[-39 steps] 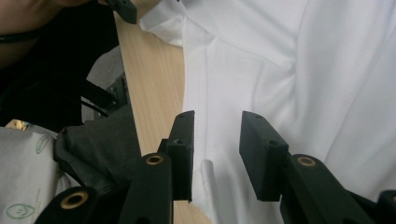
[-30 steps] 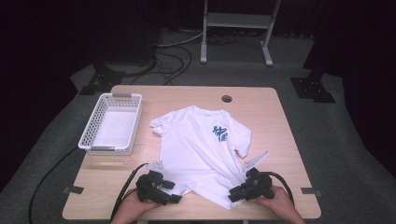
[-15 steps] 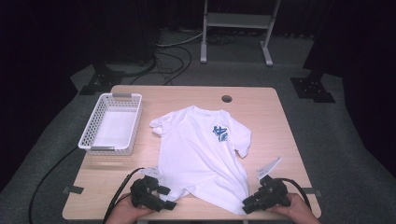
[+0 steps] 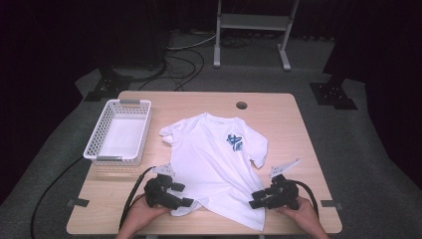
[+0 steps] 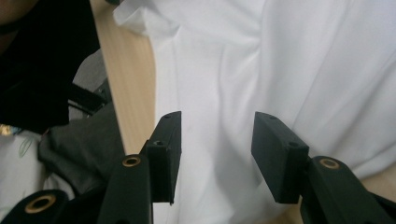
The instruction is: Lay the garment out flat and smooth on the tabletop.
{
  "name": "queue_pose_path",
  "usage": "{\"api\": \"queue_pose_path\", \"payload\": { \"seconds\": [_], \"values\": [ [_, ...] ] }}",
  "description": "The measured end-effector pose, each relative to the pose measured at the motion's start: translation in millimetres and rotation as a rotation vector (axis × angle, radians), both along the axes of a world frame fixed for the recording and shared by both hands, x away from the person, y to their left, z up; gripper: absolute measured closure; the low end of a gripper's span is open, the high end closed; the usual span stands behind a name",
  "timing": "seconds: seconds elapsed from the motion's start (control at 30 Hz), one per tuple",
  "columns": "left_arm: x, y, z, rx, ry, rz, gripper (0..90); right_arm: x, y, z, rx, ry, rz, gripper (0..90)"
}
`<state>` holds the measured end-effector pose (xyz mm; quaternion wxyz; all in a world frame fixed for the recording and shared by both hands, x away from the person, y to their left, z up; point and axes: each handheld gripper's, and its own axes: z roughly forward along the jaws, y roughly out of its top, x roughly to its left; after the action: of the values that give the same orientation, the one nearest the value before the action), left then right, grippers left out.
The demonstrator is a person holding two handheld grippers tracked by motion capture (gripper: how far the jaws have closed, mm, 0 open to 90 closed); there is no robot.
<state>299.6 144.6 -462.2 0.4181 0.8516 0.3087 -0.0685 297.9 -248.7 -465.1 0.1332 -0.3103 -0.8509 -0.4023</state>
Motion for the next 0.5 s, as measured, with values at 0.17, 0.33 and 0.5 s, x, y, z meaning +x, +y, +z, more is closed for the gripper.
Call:
{"api": "queue_pose_path", "payload": {
  "seconds": [0.17,0.33,0.5],
  "values": [
    [14.9,-9.3,-3.6,0.014,-0.022,0.03,24.0,12.0,7.8,-3.2,-0.015,-0.039,-0.085,52.1],
    [20.2,-12.0,-8.7,0.068,-0.064,0.054,23.1,16.0,15.0,-9.6,-0.053,-0.092,-0.132,51.8],
    [14.0,-12.0,-8.4,0.115,-0.122,0.05,23.5,13.3,17.7,-10.4,-0.061,-0.136,-0.135,48.4]
  ]
}}
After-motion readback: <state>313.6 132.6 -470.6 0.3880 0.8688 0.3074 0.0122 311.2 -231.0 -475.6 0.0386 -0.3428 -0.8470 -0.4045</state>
